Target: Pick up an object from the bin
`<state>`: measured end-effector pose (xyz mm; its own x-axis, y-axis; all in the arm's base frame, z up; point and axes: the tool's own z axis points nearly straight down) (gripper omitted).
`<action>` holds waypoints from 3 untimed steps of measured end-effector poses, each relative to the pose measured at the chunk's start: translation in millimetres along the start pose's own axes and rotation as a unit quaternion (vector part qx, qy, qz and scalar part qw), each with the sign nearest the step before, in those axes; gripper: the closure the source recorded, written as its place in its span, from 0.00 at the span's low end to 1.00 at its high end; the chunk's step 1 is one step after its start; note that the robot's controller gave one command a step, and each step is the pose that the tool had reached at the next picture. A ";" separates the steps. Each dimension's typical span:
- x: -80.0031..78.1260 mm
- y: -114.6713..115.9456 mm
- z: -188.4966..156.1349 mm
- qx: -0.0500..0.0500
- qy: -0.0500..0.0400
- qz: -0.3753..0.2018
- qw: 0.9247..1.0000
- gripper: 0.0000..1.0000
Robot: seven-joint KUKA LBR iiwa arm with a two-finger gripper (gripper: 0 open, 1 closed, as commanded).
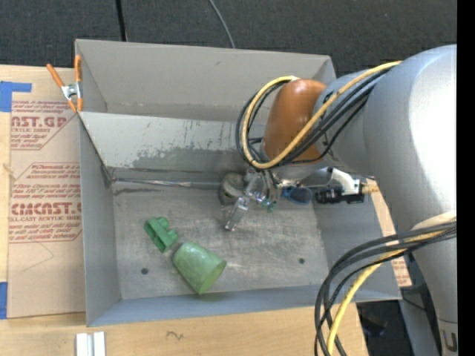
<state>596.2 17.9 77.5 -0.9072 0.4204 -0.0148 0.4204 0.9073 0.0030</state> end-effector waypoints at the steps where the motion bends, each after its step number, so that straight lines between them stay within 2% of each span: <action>1: -3.9 -1.3 -5.5 0.000 -0.004 0.000 1.000 1.00; 2: -4.4 -27.8 -136.8 0.000 0.003 -0.008 1.000 1.00; 3: -9.1 -47.5 -32.0 0.004 0.011 0.039 0.999 1.00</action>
Offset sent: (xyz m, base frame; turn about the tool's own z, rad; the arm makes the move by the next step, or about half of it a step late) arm 0.0000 0.0000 0.0000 0.0000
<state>584.1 -28.9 109.5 -0.8716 0.4902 0.0062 0.4901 0.8716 -0.0046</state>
